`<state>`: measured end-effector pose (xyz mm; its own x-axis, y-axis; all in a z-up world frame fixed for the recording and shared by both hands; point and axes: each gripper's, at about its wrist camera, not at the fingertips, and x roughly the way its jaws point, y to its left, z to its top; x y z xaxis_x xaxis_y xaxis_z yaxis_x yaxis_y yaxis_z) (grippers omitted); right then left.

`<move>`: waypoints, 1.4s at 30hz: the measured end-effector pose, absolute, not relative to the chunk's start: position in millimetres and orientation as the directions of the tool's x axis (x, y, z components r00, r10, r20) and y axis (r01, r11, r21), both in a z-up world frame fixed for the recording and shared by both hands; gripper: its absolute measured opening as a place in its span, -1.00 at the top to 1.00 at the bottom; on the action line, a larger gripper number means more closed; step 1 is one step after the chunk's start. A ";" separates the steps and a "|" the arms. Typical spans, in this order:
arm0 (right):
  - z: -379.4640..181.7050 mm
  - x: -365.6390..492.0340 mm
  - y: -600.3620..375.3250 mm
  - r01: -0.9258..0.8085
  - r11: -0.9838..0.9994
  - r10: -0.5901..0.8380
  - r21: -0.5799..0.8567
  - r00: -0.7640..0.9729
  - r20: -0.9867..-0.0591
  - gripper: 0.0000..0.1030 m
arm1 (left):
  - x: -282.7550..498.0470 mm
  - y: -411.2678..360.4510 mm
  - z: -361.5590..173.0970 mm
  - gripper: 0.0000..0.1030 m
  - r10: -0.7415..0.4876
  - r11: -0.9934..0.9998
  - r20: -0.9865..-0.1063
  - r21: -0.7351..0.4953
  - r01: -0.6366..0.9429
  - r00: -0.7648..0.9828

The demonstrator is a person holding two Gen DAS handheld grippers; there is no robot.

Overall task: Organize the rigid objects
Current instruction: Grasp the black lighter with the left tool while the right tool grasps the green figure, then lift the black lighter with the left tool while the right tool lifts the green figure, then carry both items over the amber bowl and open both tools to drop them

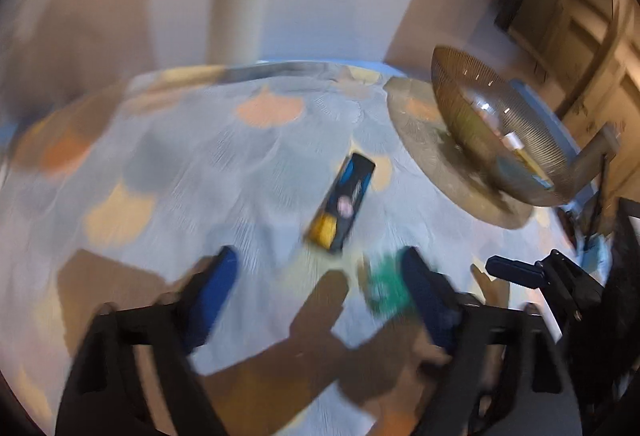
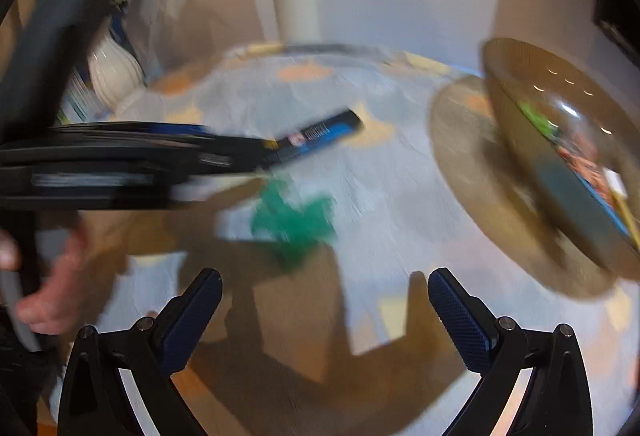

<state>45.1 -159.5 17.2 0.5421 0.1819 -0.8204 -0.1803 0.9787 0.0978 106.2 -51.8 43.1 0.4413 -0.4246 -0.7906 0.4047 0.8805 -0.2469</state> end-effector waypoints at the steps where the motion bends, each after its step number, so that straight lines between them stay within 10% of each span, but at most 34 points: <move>1: 13.9 53.1 -158.7 -0.170 0.978 0.193 0.121 0.521 -0.831 -0.99 | 115.0 -60.4 41.2 -0.35 -0.417 0.878 -0.798 -0.231 0.419 0.434; 6: 14.4 75.9 -144.0 -0.206 0.968 0.231 0.143 0.512 -0.827 -0.95 | 151.1 -99.7 24.2 -0.35 -0.371 0.864 -0.827 -0.142 0.482 0.422; 9: 12.0 80.3 -137.6 -0.153 0.985 0.154 0.086 0.523 -0.838 -0.89 | 143.8 -118.0 19.5 0.20 -0.301 0.860 -0.828 -0.021 0.509 0.473; 14: 15.0 71.1 -133.5 -0.128 0.992 0.085 0.013 0.573 -0.815 0.08 | 127.8 -116.9 17.7 0.61 -0.284 0.862 -0.793 0.035 0.506 0.539; 25: 25.3 -30.8 -198.9 -0.262 0.946 0.311 0.193 0.550 -0.775 0.07 | 24.2 -57.6 21.6 0.61 -0.312 0.873 -0.797 -0.026 0.487 0.516; 27: 15.7 -26.9 -198.8 -0.238 0.951 0.298 0.199 0.529 -0.794 -0.05 | 5.0 -45.3 16.0 0.49 -0.332 0.870 -0.810 -0.065 0.489 0.484; 31: 16.9 -29.0 -198.9 -0.219 0.961 0.264 0.167 0.552 -0.791 -0.24 | -23.8 -53.6 14.0 -0.67 -0.346 0.868 -0.799 -0.073 0.492 0.492; 33: 14.2 -29.6 -200.2 -0.213 0.962 0.262 0.171 0.541 -0.799 -0.37 | -30.7 -59.7 12.6 -0.65 -0.331 0.875 -0.794 -0.055 0.482 0.511; 38: 12.2 -31.3 -192.2 -0.201 0.971 0.223 0.133 0.542 -0.810 -0.47 | -35.6 -72.2 10.9 0.37 -0.291 0.862 -0.803 0.016 0.507 0.520; 42: 9.2 -37.7 -172.5 -0.159 0.987 0.079 -0.014 0.565 -0.821 -0.30 | -34.8 -81.3 14.6 0.62 -0.299 0.861 -0.793 0.016 0.509 0.531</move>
<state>-37.7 -172.5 9.2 0.5654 0.0791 -0.8210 -0.1586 0.9872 -0.0141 -34.8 -81.3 14.6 0.5312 -0.2990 -0.7928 0.5086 0.8608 0.0162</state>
